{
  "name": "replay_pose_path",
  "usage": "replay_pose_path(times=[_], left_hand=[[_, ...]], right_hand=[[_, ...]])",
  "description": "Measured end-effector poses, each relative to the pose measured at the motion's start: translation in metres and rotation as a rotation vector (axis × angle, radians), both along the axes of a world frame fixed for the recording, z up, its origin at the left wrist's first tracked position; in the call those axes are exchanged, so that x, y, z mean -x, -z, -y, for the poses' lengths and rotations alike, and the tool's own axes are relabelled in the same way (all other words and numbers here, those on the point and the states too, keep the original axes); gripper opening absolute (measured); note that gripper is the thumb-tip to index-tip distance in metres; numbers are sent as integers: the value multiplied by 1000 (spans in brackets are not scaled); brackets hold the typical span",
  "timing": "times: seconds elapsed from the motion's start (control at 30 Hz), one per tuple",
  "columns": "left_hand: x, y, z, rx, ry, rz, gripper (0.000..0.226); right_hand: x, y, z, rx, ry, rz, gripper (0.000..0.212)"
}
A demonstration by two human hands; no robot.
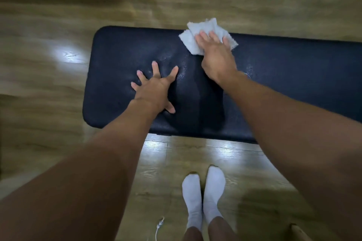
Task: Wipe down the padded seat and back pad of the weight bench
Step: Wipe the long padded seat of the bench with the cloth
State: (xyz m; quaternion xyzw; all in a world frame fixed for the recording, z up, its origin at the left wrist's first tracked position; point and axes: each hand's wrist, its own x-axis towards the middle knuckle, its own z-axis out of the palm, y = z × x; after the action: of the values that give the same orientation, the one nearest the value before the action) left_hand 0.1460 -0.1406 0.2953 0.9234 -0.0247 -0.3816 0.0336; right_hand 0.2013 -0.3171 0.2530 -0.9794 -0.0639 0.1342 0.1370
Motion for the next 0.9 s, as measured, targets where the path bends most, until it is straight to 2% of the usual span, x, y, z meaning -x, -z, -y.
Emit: replay_pose_path(times=[0.1,0.2,0.27,0.33,0.4,0.57,0.63,0.73,0.8,0.9], left_hand=[[1,-4,3,-10,-7,-16,125],[2,-6,4,-5,-4,-12,125],[2,-5,2,1,-8,-9,125],[4,-4,1,-4,-1,-2,125],[4,-2,0,5,10,2,125],[-1,3,-5,44,23,-11,127],[-2,2,-7,52,35,-28,127],[-1,-5,-11,86,74,-55,125],[-2,-10,-21,115,115,-64,121],[-3,-14,-49,73,227,-75,121]], right_hand=[[32,-1,1,20,18,21,76],[132,-6,-5,-35,-25,36,70],[202,-13,-9,-58,-35,3,73],[229,-16,-9,-85,-18,-98,82],[198,-15,-9,-103,-21,-118,85],[35,-8,-25,-78,97,-49,80],[0,-7,-35,-85,133,-44,77],[20,-5,-49,-44,192,10,76],[73,-7,-60,-73,236,37,76],[174,-15,-77,-43,199,-21,77]])
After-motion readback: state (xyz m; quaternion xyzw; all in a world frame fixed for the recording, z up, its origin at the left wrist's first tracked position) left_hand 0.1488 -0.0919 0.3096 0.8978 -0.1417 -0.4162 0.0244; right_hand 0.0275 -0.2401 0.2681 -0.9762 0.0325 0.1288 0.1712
